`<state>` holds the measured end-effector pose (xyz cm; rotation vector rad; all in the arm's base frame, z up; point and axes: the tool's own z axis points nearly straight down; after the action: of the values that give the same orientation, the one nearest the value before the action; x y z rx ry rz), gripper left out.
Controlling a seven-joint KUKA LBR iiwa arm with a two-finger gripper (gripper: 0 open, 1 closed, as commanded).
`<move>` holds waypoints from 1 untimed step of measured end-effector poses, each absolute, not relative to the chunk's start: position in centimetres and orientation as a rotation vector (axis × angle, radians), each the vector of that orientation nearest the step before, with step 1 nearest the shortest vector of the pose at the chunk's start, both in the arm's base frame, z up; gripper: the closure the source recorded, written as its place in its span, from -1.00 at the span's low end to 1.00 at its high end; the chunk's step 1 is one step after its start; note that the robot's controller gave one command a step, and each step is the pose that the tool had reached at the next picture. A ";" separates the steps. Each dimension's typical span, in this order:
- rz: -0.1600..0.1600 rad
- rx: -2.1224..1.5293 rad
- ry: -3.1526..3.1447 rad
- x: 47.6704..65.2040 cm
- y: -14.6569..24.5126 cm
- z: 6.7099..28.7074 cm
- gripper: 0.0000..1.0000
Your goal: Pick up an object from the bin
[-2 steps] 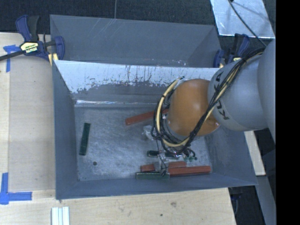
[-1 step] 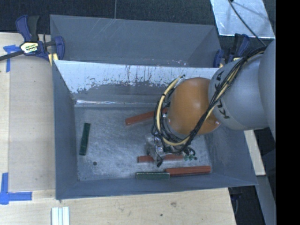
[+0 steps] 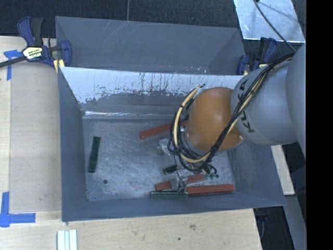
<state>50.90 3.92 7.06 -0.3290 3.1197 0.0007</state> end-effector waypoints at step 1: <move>0.001 -0.328 3.122 50.9 3.9 7.3 1.00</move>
Offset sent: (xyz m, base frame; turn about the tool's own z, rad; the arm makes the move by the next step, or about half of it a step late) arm 0.0000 0.0000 0.0000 0.0000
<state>50.90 3.91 7.28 -0.3279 3.1217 0.0006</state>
